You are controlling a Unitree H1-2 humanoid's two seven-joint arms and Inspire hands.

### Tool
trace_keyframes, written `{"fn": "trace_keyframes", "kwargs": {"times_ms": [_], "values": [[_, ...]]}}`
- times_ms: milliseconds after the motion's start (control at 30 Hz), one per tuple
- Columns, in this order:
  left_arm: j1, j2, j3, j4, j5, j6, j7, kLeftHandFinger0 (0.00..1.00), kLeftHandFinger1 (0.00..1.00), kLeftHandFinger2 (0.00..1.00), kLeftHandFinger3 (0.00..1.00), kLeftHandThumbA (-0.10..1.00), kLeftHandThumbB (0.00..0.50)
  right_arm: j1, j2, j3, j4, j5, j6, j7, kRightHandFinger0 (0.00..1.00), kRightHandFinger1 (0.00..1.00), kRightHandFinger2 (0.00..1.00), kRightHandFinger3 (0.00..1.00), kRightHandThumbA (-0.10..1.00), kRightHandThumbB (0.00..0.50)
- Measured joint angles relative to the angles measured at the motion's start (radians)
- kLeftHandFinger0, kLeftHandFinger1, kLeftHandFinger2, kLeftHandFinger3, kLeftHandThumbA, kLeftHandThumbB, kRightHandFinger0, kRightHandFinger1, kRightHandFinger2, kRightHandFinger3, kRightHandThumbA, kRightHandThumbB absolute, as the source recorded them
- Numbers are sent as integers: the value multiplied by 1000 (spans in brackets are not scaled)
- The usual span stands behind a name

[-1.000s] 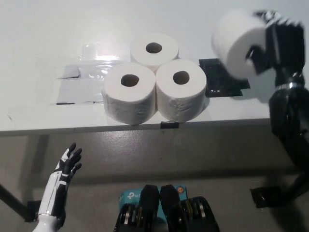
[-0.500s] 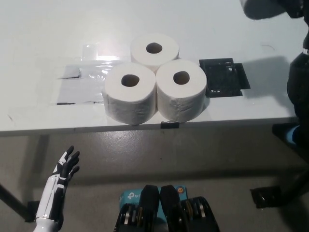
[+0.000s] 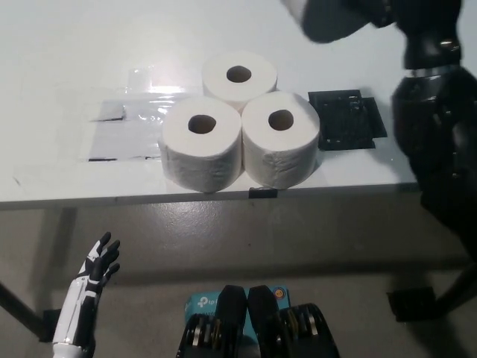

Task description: A few rolls of toilet paper are kept infront of the robot and the robot uses its right hand to lift one of the rolls and and places it on top of the other rolls to stack it.

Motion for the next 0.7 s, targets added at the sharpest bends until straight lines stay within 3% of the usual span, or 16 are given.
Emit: {"fn": "trace_keyframes", "kwargs": {"times_ms": [33,67,233,400,500,700], "values": [[0,0,0,0,0,0,0,1000,1000,1000,1000,1000,41,-4,7,6,15,-3,-3,1,0,193,681,495,-100,260],[0,0,0,-1,0,0,0,1000,1000,1000,1000,1000,40,-8,13,10,27,-5,-4,2,0,210,698,510,-100,227],[-1,-1,0,-2,0,0,0,1000,1000,1000,1000,1000,20,-35,44,40,113,-15,-21,4,0,279,786,592,-100,215],[-7,0,0,-3,0,0,0,1000,1000,1000,1000,1000,26,-62,59,73,192,-17,-48,12,0,241,745,594,-100,229],[-13,1,0,-5,0,1,0,1000,1000,1000,1000,1000,19,-68,59,84,205,-16,-58,34,0,272,776,715,-100,186],[-22,6,0,-5,1,0,0,1000,1000,1000,1000,1000,0,-68,57,109,187,-11,-68,130,0,319,838,766,-100,200]]}}
